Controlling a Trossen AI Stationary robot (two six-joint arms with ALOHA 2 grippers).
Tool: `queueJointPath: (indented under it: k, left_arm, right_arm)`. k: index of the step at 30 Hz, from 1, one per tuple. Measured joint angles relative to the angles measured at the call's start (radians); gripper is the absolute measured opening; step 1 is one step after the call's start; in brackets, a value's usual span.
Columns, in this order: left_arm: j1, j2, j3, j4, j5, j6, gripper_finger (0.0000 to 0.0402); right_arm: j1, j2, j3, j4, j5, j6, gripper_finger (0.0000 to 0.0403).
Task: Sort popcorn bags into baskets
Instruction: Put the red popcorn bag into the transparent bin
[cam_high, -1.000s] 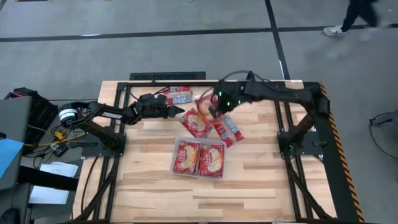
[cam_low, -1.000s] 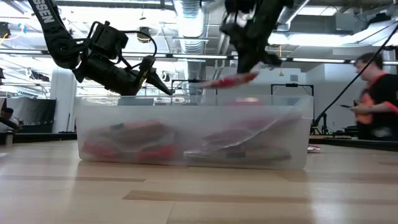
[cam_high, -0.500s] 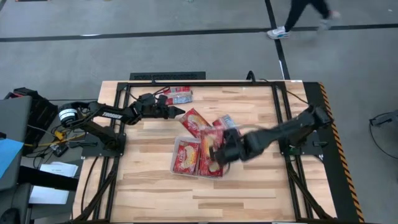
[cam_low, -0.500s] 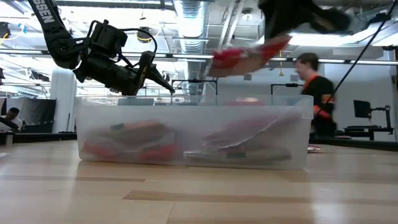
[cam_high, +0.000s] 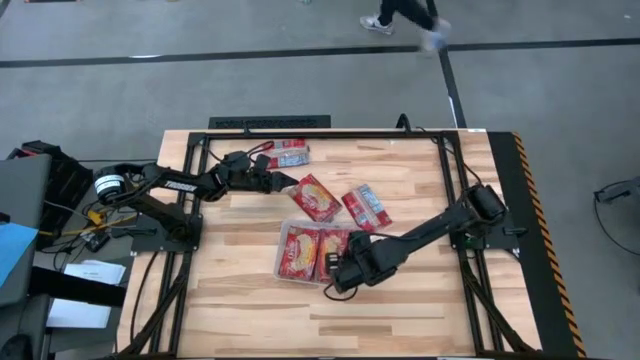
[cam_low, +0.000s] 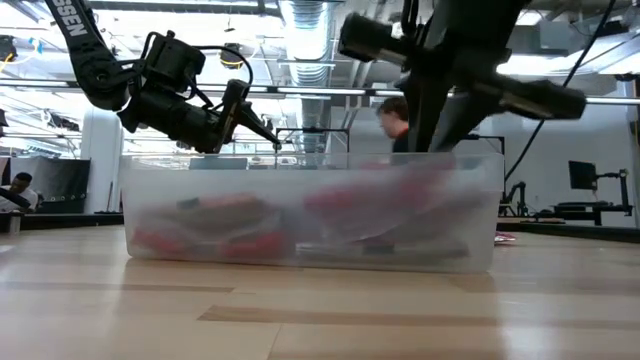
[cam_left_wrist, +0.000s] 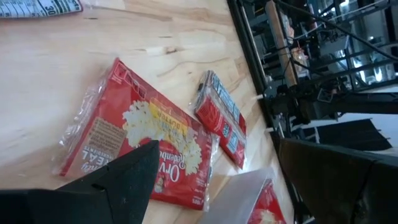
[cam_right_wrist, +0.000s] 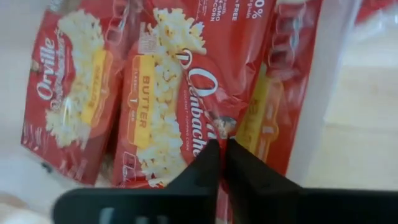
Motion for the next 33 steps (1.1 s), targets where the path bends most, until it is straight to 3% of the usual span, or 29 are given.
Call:
queueJointPath:
  k: [4, 10, 13, 19, 22, 24, 26, 33]
  left_arm:
    - [0.0, 0.0, 0.0, 0.001, 0.024, 0.004, 0.032]
    - [0.0, 0.0, 0.0, 0.001, 0.029, 0.008, 0.032]
    - [0.0, 0.0, 0.0, 0.002, 0.029, 0.008, 0.032]
    - [0.001, 0.0, 0.002, 0.004, 0.042, 0.008, 0.032]
    - [0.001, 0.0, 0.002, 0.002, 0.042, 0.008, 0.032]
    - [0.001, 0.0, 0.002, 0.002, 0.042, 0.01, 0.032]
    - [0.001, 0.0, 0.002, 0.002, 0.043, 0.013, 0.032]
    - [0.001, 0.0, 0.002, 0.0, 0.052, 0.016, 0.032]
  right_arm:
    - [0.0, 0.006, 0.001, -0.007, -0.043, 0.015, 0.0089]
    - [0.008, -0.045, 0.001, -0.028, -0.023, -0.049, 0.0191]
    - [0.005, -0.102, 0.002, -0.123, 0.016, -0.068, 0.0233]
    - [-0.021, -0.244, 0.001, -0.503, 0.104, -0.037, 0.0263]
    - [-0.047, -0.294, -0.046, -0.576, 0.105, 0.013, 0.0264]
    - [-0.067, -0.336, -0.129, -0.539, 0.112, 0.027, 0.0264]
    - [-0.105, -0.382, -0.227, -0.433, 0.096, -0.065, 0.0265]
    - [-0.373, -0.601, -0.591, 0.031, -0.064, -0.598, 0.0265]
